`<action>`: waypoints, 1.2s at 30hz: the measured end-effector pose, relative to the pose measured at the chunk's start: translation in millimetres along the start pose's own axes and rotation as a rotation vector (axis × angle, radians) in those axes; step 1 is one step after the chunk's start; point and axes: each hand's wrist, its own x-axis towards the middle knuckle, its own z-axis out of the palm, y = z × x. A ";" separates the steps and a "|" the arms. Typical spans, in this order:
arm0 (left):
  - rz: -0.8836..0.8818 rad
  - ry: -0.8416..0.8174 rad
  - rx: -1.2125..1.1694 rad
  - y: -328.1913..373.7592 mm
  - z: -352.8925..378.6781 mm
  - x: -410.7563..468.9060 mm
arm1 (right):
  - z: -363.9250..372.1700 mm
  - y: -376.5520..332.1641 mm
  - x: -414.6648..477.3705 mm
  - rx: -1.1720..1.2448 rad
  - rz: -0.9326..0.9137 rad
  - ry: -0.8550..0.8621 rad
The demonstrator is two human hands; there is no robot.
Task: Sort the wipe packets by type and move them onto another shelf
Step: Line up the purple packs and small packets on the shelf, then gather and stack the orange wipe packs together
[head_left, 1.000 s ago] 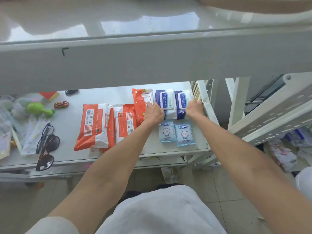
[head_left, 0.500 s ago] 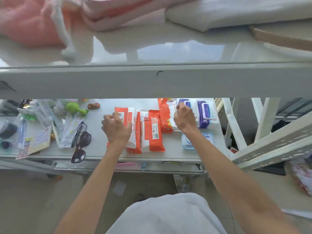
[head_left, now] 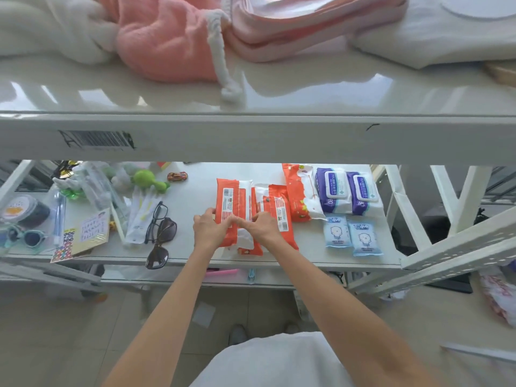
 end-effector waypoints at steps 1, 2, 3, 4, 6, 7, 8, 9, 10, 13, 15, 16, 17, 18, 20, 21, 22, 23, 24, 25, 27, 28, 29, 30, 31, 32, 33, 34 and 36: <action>0.005 -0.011 0.005 -1.7 0.0 -0.3 | 1.2 -2.1 -0.4 0.089 0.045 -0.038; 0.009 -0.030 0.007 -3.6 -0.3 1.5 | 0.8 -3.5 0.3 0.204 0.085 -0.100; 0.008 -0.054 0.003 -4.1 -1.8 3.4 | -1.1 -6.8 -0.3 0.324 0.109 -0.152; 0.004 -0.072 -0.007 -5.3 -2.8 7.6 | -4.9 -10.2 -0.6 0.440 0.113 -0.166; -0.020 -0.084 -0.036 -4.7 -4.3 12.4 | -18.1 -16.9 0.3 0.609 0.055 -0.083; -0.027 -0.083 -0.042 -3.0 -4.9 12.1 | -27.3 -20.4 -0.5 0.607 0.007 -0.001; -0.025 -0.082 -0.046 -2.2 -3.9 12.0 | -37.5 -24.7 -2.7 0.531 -0.053 0.093; -0.020 -0.093 -0.049 -0.1 -2.7 9.7 | -46.3 -25.8 -3.2 0.409 -0.132 0.195; -0.013 -0.108 -0.059 1.4 -0.9 7.7 | -54.4 -26.3 -4.7 0.263 -0.211 0.299; -0.060 -0.139 -0.069 -1.6 8.3 7.7 | -61.8 -25.7 -16.2 -0.189 -0.354 0.531; -0.111 -0.144 -0.106 -4.7 13.3 11.4 | -52.8 -18.1 -18.5 -0.515 -0.318 0.517; -0.137 -0.150 -0.147 -5.9 14.6 12.1 | -45.3 -10.2 -16.8 -0.670 -0.266 0.471; -0.162 -0.155 -0.199 -5.4 14.9 12.5 | -37.3 -3.2 -17.0 -0.768 -0.195 0.405; -0.186 -0.165 -0.252 -5.7 15.3 15.0 | -28.8 4.4 -15.8 -0.820 -0.143 0.335; -0.223 -0.181 -0.340 -1.9 9.8 18.4 | -16.5 14.1 -16.1 -0.797 -0.143 0.262; -0.226 -0.180 -0.372 0.8 5.4 20.2 | -14.8 15.2 -16.5 -0.756 -0.159 0.249; -0.210 -0.164 -0.402 3.7 0.2 21.6 | -15.9 16.4 -13.6 -0.712 -0.169 0.238; -0.175 -0.135 -0.428 9.7 -6.9 19.9 | -19.4 16.2 -11.1 -0.669 -0.165 0.223; -0.112 -0.086 -0.434 16.6 -13.8 17.5 | -24.2 16.8 -8.5 -0.630 -0.152 0.219; -0.010 -0.012 -0.397 24.0 -20.2 13.6 | -29.9 16.9 -6.4 -0.598 -0.133 0.240; 0.229 0.159 -0.196 39.0 -25.1 2.5 | -39.2 20.9 -1.7 -0.580 -0.129 0.398; 0.339 0.215 -0.077 45.8 -22.1 -4.8 | -42.0 24.0 -0.4 -0.583 -0.129 0.494; 0.427 0.227 0.034 51.2 -16.1 -13.5 | -43.5 26.0 -0.7 -0.588 -0.114 0.558; 0.477 0.194 0.139 53.4 -6.3 -20.9 | -44.0 27.1 -0.4 -0.590 -0.091 0.590; 0.508 0.137 0.233 51.7 6.9 -28.8 | -44.8 27.1 -0.5 -0.584 -0.067 0.606; 0.516 0.056 0.307 45.7 21.4 -35.7 | -45.3 27.4 0.1 -0.580 -0.047 0.612; 0.521 -0.022 0.355 39.0 34.0 -42.5 | -45.7 27.9 0.7 -0.580 -0.028 0.616; 0.527 -0.082 0.377 32.6 43.4 -47.8 | -46.5 28.5 2.0 -0.569 -0.006 0.612; 0.517 -0.142 0.306 26.6 48.9 -52.7 | -49.5 31.0 5.4 -0.492 0.036 0.560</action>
